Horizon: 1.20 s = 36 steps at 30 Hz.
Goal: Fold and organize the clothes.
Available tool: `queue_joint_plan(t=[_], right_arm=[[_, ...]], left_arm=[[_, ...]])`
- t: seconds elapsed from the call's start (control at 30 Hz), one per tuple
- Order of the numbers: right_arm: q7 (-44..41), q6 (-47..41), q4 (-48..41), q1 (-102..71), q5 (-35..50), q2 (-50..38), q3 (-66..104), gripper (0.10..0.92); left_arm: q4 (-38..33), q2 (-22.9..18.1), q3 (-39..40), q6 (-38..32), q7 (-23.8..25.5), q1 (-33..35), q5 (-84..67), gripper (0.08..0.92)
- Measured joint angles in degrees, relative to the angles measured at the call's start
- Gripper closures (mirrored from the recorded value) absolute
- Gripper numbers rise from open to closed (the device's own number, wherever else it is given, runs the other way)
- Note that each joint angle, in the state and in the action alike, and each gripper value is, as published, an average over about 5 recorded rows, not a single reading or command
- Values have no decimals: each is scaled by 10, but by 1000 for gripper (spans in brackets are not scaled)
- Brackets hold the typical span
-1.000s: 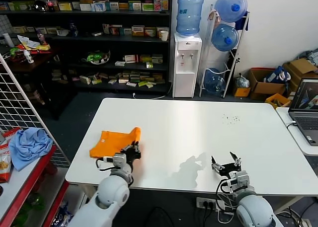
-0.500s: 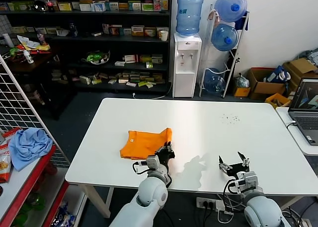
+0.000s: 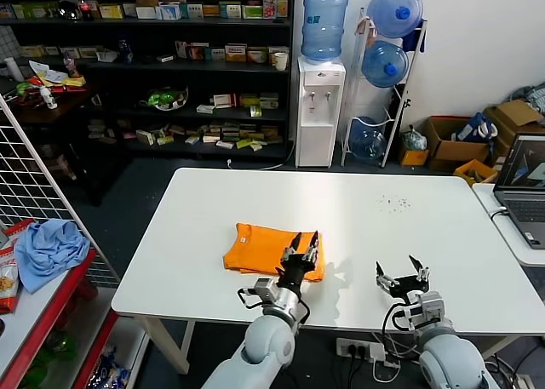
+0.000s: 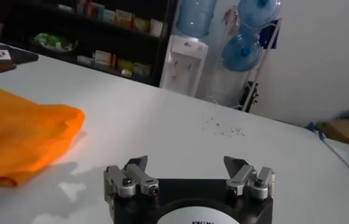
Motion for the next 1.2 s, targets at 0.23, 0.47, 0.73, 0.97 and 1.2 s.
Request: queue_joint_plan(t=[0.23,0.47,0.73,0.97,1.2], right_arm=[[-14,12,-2,-6,-17,19,10,203],[-44,34,-14,-2,-45,53,32,203],[-87,63,-20,-1,-70,96,59,203],[-113,79,-25,1,-84,124,77,203],[-130,87,-28,3,-101,149,91,203]], left_arm=[[-23,71,-40,-68,18,32,33,229],[-34,152,-106,-94,32,78,93,178],[-52,193,-167,-94,37,116,172,177],[-70,208,-202,-81,45,141,227,177],[-89,210,-235,-60,56,158,265,177]])
